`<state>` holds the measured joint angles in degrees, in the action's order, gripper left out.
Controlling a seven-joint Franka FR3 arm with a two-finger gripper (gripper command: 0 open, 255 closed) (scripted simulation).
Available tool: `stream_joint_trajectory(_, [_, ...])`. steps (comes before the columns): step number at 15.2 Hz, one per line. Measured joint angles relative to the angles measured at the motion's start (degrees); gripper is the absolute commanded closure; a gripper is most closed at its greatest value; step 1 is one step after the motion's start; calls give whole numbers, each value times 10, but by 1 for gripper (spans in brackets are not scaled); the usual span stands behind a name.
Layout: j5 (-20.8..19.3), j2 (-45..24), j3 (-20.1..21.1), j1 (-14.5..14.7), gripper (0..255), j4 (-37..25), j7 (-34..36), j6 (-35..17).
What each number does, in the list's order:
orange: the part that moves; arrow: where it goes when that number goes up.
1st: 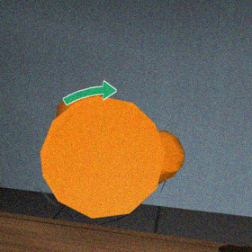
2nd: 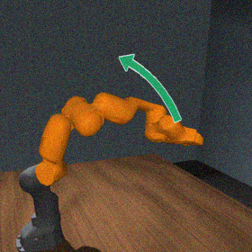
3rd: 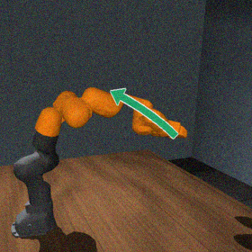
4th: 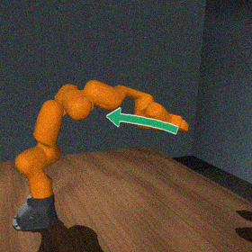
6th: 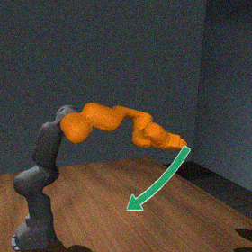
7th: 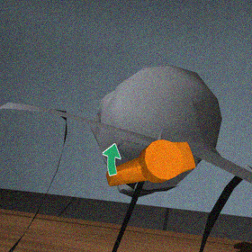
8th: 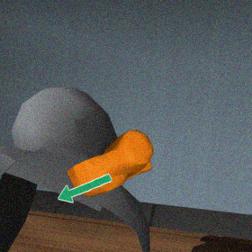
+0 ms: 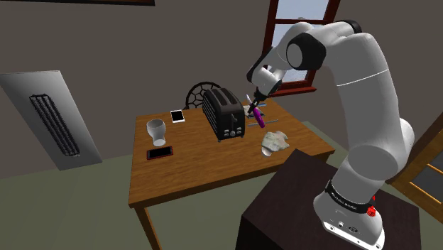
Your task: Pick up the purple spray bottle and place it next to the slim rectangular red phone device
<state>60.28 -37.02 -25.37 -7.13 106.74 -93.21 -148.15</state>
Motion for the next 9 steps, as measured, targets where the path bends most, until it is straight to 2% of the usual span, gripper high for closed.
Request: stream_joint_trajectory(9, [-54,48,-35,25,255,11,49,30])
